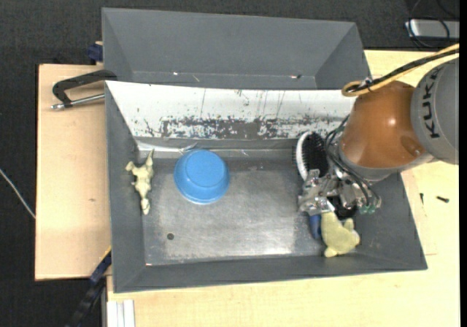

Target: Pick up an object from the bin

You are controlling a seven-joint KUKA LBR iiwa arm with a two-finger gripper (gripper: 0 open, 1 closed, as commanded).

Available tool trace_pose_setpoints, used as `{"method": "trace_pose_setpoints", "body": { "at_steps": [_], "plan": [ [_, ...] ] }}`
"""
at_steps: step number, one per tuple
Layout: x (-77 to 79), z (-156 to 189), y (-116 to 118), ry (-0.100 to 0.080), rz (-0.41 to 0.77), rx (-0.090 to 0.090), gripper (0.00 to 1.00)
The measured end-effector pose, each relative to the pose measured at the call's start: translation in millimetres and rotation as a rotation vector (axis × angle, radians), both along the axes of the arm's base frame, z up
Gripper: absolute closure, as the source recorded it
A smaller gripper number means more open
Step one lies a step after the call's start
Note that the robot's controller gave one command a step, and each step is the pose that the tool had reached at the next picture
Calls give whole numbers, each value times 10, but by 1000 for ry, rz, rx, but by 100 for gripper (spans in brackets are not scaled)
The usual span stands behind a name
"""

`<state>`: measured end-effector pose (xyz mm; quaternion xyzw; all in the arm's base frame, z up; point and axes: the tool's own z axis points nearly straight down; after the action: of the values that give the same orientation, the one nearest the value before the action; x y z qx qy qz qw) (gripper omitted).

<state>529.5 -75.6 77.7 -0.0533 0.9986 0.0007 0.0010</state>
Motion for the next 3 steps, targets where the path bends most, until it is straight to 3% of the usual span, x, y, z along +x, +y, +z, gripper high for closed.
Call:
{"method": "trace_pose_setpoints", "body": {
  "at_steps": [1, 2, 3],
  "plan": [
    [26, 1797, -195, -10, 481, -6, 100],
    [6, 1132, 9, 4, 520, 2, 100],
    [18, 1168, -9, -1, 516, -1, 100]
  ]
}}
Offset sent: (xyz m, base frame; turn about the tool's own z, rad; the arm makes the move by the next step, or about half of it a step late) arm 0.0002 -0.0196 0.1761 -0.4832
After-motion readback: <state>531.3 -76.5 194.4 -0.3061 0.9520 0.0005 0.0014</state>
